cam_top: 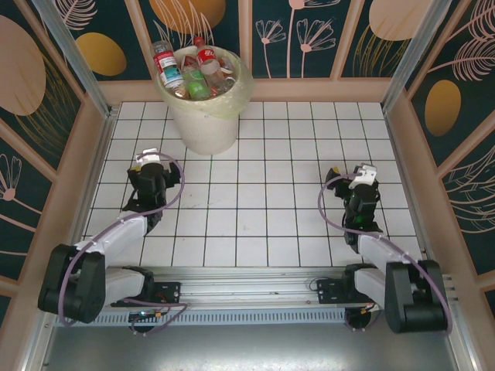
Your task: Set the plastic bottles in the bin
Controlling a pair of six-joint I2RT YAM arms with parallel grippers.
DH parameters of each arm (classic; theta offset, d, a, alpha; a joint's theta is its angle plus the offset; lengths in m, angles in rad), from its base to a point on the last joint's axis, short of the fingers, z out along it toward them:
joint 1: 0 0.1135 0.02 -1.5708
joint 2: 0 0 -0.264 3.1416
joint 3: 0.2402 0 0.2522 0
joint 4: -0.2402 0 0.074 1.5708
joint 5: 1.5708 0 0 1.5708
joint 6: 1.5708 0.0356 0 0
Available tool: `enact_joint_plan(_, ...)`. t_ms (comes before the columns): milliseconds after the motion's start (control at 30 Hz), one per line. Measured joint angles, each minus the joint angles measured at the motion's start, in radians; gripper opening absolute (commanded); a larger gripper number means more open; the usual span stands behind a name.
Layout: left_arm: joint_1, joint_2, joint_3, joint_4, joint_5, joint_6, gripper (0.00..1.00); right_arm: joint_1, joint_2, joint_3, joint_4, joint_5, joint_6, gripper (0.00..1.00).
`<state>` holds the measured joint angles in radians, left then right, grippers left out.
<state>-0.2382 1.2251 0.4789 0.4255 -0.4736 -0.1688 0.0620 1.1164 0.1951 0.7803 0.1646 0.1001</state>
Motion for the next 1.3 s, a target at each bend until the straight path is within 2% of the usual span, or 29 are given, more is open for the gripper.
enact_joint_plan(167, 0.076, 0.051, -0.101, 0.179, 0.010, 0.049, 0.99, -0.011, 0.179, -0.013, 0.171, -0.001, -0.051, 0.99)
enact_joint_plan(433, 0.102, 0.121, -0.222, 0.542, 0.077, 0.134, 0.99, -0.071, 0.304, -0.022, 0.398, -0.050, -0.069, 0.99)
enact_joint_plan(600, 0.127, 0.209, -0.273, 0.737, 0.134, 0.142, 0.99, -0.065, 0.396, -0.023, 0.467, -0.082, -0.083, 0.99)
enact_joint_plan(767, 0.192, 0.262, -0.318, 0.866, 0.212, 0.122, 0.99, -0.063, 0.417, -0.007, 0.465, -0.090, -0.092, 0.99)
enact_joint_plan(1000, 0.224, 0.291, -0.257, 0.849, 0.312, 0.112, 0.99, -0.081, 0.417, 0.025, 0.458, -0.115, -0.091, 0.99)
enact_joint_plan(1300, 0.227, 0.291, -0.250, 0.841, 0.341, 0.112, 0.99, -0.082, 0.417, 0.025, 0.457, -0.126, -0.091, 0.99)
